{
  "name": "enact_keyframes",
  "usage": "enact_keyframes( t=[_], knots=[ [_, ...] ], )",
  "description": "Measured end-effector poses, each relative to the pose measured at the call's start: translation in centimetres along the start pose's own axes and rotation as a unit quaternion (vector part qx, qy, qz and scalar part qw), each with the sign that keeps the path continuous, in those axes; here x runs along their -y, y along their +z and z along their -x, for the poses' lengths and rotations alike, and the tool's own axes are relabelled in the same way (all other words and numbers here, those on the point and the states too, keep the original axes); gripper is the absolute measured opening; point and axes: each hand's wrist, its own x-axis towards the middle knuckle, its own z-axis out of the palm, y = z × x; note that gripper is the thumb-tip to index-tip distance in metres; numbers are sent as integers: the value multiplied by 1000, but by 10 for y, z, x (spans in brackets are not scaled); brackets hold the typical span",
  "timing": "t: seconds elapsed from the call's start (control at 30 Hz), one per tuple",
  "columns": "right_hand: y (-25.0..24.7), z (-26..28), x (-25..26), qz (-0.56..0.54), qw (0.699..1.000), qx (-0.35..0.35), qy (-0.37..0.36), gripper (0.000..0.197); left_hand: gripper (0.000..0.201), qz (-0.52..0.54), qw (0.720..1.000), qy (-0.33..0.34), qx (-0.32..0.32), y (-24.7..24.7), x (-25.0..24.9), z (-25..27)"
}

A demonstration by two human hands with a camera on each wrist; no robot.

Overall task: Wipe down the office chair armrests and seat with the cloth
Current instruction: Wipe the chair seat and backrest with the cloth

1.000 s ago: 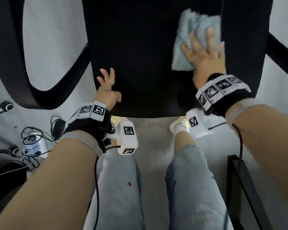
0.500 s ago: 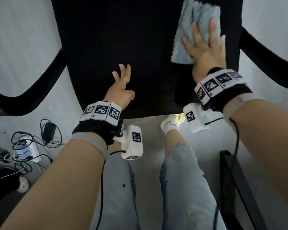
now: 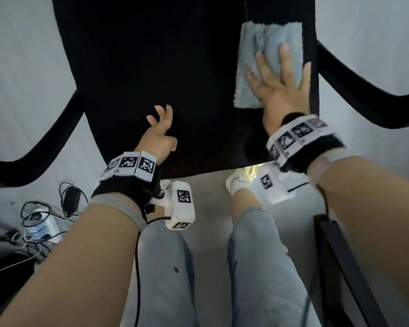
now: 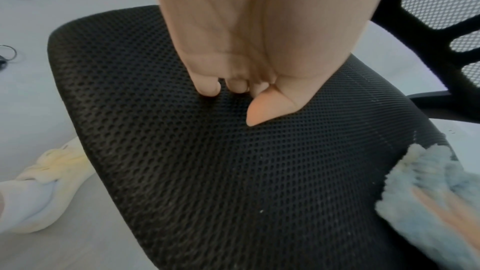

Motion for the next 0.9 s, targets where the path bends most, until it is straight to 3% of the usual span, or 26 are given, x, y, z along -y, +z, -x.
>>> enact_keyframes(
  t=[0.07,0.1,0.13,0.17,0.23,0.27,0.3,0.33,0.37,0.4,0.43,0.47,0.53,0.6,0.63,0.67,0.77,0.83,0.87,0.9],
  knots=[
    [24,9,9,158,985,28,-56,77,82,2,1000,-4,4,-2,-2,0],
    [43,15,22,287,950,113,-44,79,83,3,1000,-6,5,-3,-2,0],
    [59,24,18,355,913,185,-76,78,84,2,1000,-7,7,-4,-2,0],
    [64,29,19,379,891,233,-96,75,85,0,1000,-8,9,-5,-2,0],
    [64,38,21,242,914,322,-55,56,86,-6,1000,-11,15,-5,-2,1],
    [51,35,22,107,939,323,-43,39,85,-9,1000,-11,16,-5,-2,1],
    [37,33,13,-10,972,235,-19,35,85,-11,1000,-13,17,-5,-3,1],
    [18,29,10,21,987,156,40,35,84,-13,1000,-16,18,-4,-3,1],
    [5,25,7,192,976,100,31,38,83,-14,1000,-18,19,-3,-3,1],
    [-2,23,-3,313,946,55,64,55,83,-14,1000,-19,21,-3,-4,0],
    [-4,21,-15,366,927,-16,78,69,83,-13,1000,-20,21,-2,-4,-1],
    [-2,19,-16,350,928,-58,111,75,83,-12,1000,-20,21,-1,-4,-1],
    [26,21,-4,370,922,-36,105,72,83,-10,1000,-17,18,0,-3,-2],
    [60,33,-3,392,919,40,-12,68,84,-5,1000,-9,10,3,-2,-1],
    [72,43,-7,445,889,82,-67,70,84,-5,1000,-6,8,4,-1,-1],
    [74,50,-11,462,875,112,-93,73,84,-7,1000,-6,6,4,-1,-1],
    [39,45,-22,431,869,162,-180,69,83,-15,1000,-8,4,4,-2,-1],
    [8,39,-32,389,891,192,-130,73,82,-21,1000,-10,5,3,-4,-1],
    [-8,37,-31,276,943,174,-71,77,82,-27,1000,-12,5,3,-5,-2],
    [-16,39,-29,180,978,108,3,80,82,-32,999,-15,6,3,-5,-2]
  ],
)
